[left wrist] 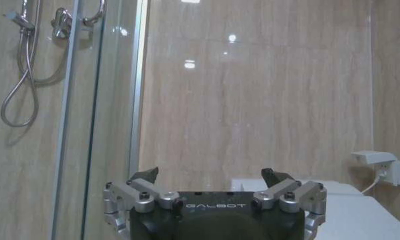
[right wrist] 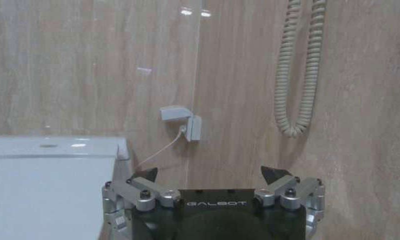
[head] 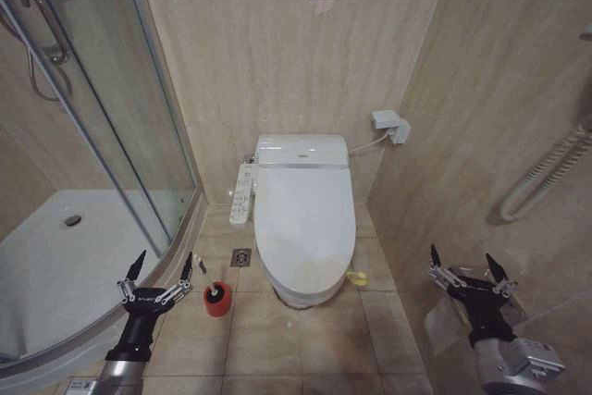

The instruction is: Open the toilet lid, clean the toilet bowl with a toilet brush, close the toilet lid, and flush.

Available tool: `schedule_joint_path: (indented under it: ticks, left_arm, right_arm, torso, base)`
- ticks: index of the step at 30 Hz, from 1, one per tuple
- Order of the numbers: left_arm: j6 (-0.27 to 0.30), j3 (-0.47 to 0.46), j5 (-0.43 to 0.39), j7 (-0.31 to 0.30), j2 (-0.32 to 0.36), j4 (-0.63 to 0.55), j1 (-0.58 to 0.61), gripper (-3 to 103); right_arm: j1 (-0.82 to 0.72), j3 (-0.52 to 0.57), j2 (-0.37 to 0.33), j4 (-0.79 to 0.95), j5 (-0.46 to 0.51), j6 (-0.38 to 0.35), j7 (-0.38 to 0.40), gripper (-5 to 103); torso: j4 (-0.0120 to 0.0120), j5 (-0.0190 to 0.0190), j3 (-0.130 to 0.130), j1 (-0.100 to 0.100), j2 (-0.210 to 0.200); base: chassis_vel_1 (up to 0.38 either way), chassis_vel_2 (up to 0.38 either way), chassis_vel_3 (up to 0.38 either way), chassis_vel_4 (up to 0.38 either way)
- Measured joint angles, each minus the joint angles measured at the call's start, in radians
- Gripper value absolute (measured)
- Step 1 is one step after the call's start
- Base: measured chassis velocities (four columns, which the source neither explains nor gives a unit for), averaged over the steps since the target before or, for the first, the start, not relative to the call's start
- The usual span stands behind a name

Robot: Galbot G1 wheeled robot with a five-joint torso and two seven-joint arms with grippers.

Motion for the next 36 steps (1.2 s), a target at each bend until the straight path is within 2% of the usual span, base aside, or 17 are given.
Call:
schedule_joint_path:
  ticks: [19,36]
  left_arm:
    - [0.000,0.000,0.000,0.000,0.000,0.000,0.001,100]
    - [0.000,0.000,0.000,0.000,0.000,0.000,0.000,100]
  right_arm:
    - [-0.001,0.000,0.000,0.000,0.000,0.000,0.000,100]
    - [0.000,0.000,0.000,0.000,0.000,0.000,0.000,100]
  torso:
    - [-0.0003,0.0002,-0.001,-0.002,0.001]
    - [0.0000,0.0001,0.000,-0.001,0.000]
  base:
    - [0.158,-0.139,-0.139,0.139]
    - [0.019,-0.026,-0.027,0.028]
